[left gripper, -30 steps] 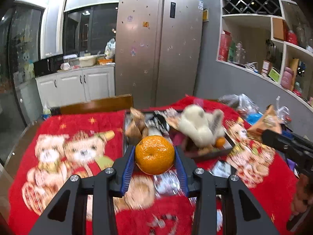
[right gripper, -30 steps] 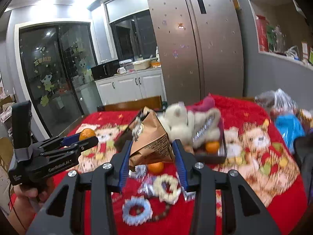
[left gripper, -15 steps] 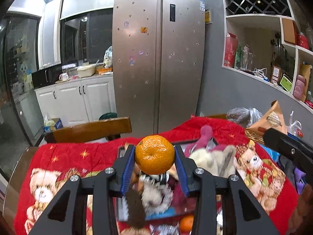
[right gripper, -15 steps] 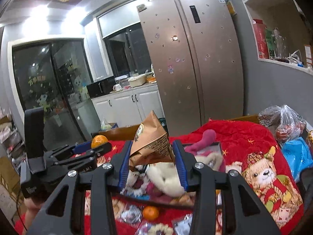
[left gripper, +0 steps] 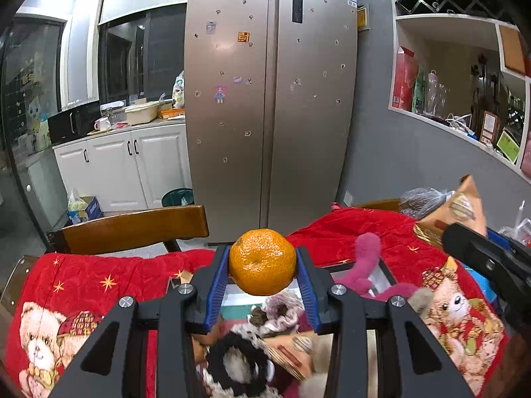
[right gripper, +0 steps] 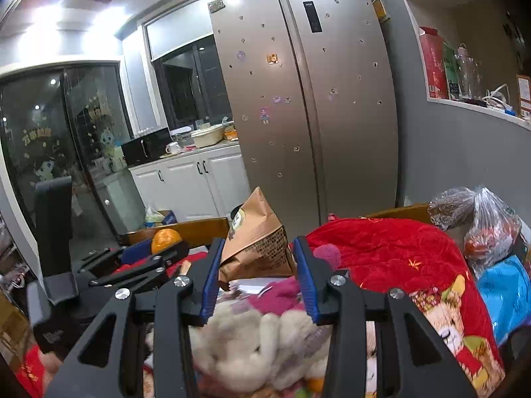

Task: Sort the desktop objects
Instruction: 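Carry the orange with the left gripper while the right carries the packet over the dark tray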

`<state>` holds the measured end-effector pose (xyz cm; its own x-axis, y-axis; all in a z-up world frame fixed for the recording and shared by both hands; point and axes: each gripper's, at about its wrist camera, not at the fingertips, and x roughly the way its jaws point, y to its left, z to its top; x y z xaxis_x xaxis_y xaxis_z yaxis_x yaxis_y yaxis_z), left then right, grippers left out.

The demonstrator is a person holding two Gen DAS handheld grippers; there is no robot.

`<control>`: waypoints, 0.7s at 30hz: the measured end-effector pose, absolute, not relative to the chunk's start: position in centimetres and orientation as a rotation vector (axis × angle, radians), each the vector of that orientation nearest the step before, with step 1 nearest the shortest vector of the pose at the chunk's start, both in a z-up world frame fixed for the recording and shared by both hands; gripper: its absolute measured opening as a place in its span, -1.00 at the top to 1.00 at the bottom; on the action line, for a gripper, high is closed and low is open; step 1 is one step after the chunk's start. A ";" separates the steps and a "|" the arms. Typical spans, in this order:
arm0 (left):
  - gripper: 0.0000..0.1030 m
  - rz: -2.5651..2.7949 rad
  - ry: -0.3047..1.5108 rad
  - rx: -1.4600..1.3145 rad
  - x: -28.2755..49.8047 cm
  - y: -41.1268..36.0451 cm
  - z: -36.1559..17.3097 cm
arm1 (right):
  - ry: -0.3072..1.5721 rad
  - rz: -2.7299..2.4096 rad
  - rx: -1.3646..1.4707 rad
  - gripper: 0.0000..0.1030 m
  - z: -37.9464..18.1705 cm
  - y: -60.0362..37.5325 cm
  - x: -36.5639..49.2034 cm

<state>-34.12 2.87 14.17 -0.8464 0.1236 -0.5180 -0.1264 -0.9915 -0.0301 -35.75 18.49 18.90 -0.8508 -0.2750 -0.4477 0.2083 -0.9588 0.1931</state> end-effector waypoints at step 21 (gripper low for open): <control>0.21 2.867 0.051 -0.899 -35.5 2.7 11.4 | -0.192 -2.739 0.970 0.18 11.2 19.2 -41.1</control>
<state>-35.54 2.69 11.39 -0.8128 0.1195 -0.5702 -0.1397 -0.9902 -0.0084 -41.09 19.22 11.19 -0.7548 -0.2576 -0.6032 0.1711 -0.9651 0.1981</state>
